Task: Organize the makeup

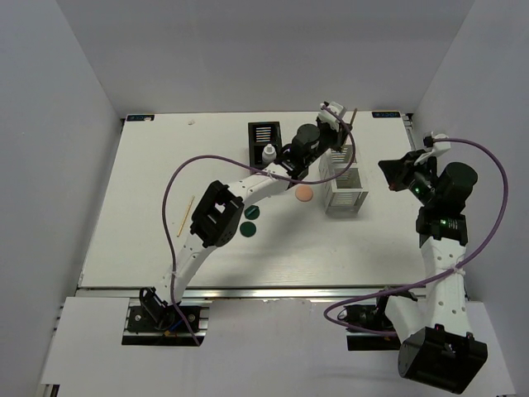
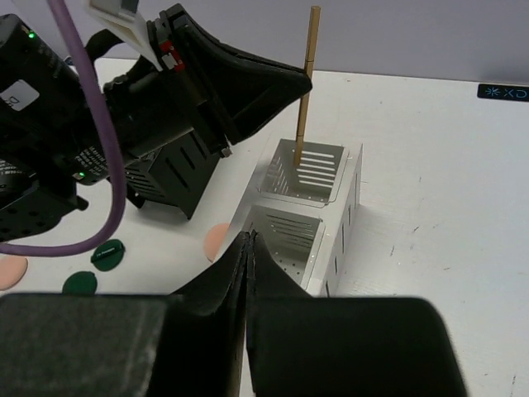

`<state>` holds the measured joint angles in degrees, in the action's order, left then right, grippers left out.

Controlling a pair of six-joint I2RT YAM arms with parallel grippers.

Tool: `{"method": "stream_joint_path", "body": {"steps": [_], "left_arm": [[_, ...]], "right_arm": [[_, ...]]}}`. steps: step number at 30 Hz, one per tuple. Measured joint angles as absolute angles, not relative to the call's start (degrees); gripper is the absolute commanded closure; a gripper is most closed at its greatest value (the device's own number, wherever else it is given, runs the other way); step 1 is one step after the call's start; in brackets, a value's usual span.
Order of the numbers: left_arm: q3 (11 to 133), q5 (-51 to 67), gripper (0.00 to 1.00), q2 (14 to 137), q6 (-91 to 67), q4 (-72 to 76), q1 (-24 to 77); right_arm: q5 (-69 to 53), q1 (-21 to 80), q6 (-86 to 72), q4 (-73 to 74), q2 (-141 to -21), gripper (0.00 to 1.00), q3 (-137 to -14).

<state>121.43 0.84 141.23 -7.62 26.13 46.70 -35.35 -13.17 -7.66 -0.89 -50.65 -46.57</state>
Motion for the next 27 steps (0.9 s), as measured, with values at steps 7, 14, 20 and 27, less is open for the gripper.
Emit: {"method": "stream_joint_path", "body": {"steps": [7,14,20,27], "left_arm": [[121.84,-0.67,0.76,142.91,-5.82,24.82,46.35],[118.69,-0.16,0.47,142.71,-6.13,25.54,46.35],[116.99,0.86,0.71,140.25,-6.83,24.93,46.35],[108.29,0.14,1.0,122.54,-7.64,19.0,45.47]], "right_arm": [[-35.97,-13.17,-8.32,-0.78,-50.17,0.89,-45.84],[-37.67,-13.17,-7.97,-0.6,-50.22,0.74,-44.97],[-38.72,-13.17,-7.42,-0.49,-50.24,0.72,-44.97],[-43.75,-13.19,-2.66,0.38,-50.24,0.7,-44.97]]}}
